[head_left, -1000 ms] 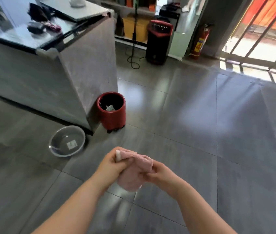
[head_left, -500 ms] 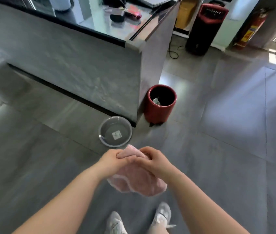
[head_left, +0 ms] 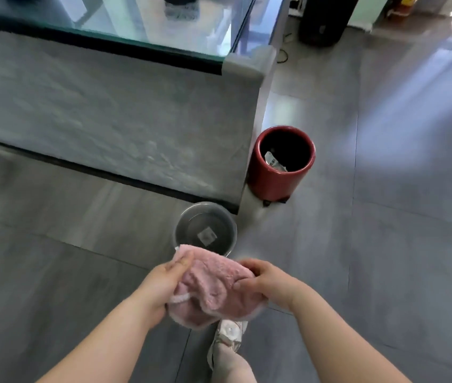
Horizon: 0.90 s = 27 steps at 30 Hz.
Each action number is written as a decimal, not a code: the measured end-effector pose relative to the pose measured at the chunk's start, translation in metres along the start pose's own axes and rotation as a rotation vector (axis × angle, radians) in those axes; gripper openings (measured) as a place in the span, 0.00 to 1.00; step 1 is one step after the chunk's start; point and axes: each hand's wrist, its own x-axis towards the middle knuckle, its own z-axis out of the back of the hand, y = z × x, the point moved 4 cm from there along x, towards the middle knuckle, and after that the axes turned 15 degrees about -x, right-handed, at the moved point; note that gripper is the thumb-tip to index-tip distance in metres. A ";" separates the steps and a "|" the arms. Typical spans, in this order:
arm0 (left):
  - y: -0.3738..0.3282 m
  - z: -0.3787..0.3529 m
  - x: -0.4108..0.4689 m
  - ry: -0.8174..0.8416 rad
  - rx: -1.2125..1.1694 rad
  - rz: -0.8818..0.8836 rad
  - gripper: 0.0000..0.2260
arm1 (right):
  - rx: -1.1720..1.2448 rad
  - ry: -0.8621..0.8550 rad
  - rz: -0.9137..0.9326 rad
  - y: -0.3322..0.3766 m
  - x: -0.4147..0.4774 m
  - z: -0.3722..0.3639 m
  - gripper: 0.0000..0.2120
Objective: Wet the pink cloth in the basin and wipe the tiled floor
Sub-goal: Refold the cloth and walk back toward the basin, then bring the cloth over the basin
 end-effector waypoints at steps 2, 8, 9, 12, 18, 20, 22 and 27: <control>0.002 0.005 0.048 -0.001 0.003 0.017 0.07 | 0.070 -0.063 -0.031 -0.006 0.040 0.009 0.15; 0.052 0.009 0.237 0.101 0.169 0.044 0.09 | 0.059 -0.313 -0.102 -0.089 0.188 0.043 0.07; 0.065 0.007 0.272 0.127 0.207 0.053 0.10 | 0.046 -0.342 -0.119 -0.111 0.216 0.047 0.07; 0.102 0.003 0.376 0.196 0.313 0.024 0.12 | 0.061 -0.419 -0.142 -0.177 0.292 0.055 0.06; 0.154 0.006 0.508 0.327 0.505 -0.062 0.09 | 0.135 -0.495 -0.153 -0.268 0.397 0.058 0.10; 0.164 0.009 0.523 0.300 0.500 -0.074 0.11 | 0.143 -0.541 -0.178 -0.278 0.412 0.054 0.09; 0.170 0.012 0.525 0.268 0.443 -0.058 0.10 | 0.188 -0.583 -0.191 -0.282 0.415 0.050 0.07; 0.179 0.011 0.528 0.207 0.435 -0.093 0.11 | 0.269 -0.467 -0.187 -0.286 0.421 0.033 0.08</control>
